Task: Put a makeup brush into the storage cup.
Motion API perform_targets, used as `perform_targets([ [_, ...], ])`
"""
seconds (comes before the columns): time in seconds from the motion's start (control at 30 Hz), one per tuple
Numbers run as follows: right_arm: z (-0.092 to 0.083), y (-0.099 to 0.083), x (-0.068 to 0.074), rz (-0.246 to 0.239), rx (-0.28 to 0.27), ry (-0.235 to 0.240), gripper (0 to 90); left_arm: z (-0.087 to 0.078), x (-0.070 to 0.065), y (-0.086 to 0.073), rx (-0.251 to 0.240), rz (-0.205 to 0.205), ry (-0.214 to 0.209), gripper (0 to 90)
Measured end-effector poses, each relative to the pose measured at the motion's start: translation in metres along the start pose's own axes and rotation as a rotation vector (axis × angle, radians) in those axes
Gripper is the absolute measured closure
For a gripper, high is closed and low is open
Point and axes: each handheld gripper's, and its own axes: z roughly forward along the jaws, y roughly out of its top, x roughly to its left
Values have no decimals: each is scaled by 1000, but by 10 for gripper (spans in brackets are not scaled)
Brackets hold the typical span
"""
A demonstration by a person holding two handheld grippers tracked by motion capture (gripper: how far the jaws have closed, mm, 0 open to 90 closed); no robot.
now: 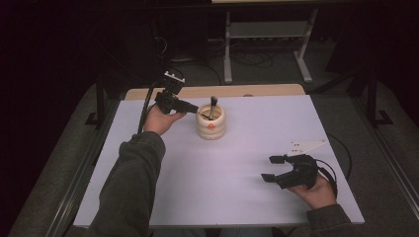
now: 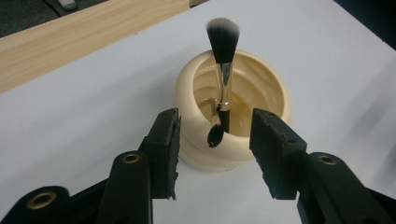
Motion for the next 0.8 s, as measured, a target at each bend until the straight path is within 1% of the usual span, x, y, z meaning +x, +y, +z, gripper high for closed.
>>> perform_targets([
  [0.03,0,0,0,0,-2,-3,252,-1,0,-1,-1,6,-3,509],
  [0.07,-1,0,-1,-2,0,-5,251,-2,0,-2,-18,2,-7,503],
  [0.1,-1,0,-1,0,0,-7,251,-4,0,-3,-22,5,-13,495],
  [0.23,-1,-1,-1,-3,2,-17,248,-6,-1,-7,-23,10,-16,474],
  [0.3,-1,-1,-2,1,0,-26,246,-6,-1,-10,-33,8,-19,464],
  [0.33,-1,-1,-2,4,1,-29,241,-7,-2,-11,-28,10,-23,463],
  [0.37,-2,-2,-3,7,1,-33,239,-7,-2,-13,-29,16,-22,459],
  [0.4,-3,-2,-3,5,1,-34,238,-7,-2,-15,-37,12,-22,456],
  [0.43,-3,-2,-3,8,-3,-37,234,-8,-2,-16,-34,17,-25,453],
  [0.47,-3,-2,-3,13,-5,-41,229,-8,-3,-19,-44,7,-29,452],
  [0.5,-4,-2,-3,11,-3,-46,229,-9,-2,-20,-35,18,-27,451],
  [0.6,-4,-2,-3,12,-7,-50,228,-10,-2,-28,-42,9,-31,449],
  [0.63,-4,-2,-3,9,-6,-52,227,-11,-2,-29,-37,20,-30,447],
  [0.67,-4,-2,-3,17,-5,-54,225,-12,-2,-31,-45,21,-31,446],
  [0.73,-5,-2,-4,14,-5,-57,221,-14,-3,-35,-52,18,-35,442],
  [0.77,-5,-2,-4,12,-7,-59,221,-15,-2,-36,-48,26,-31,438],
  [0.8,-5,-3,-4,14,-11,-63,220,-15,-2,-37,-52,24,-26,431],
])
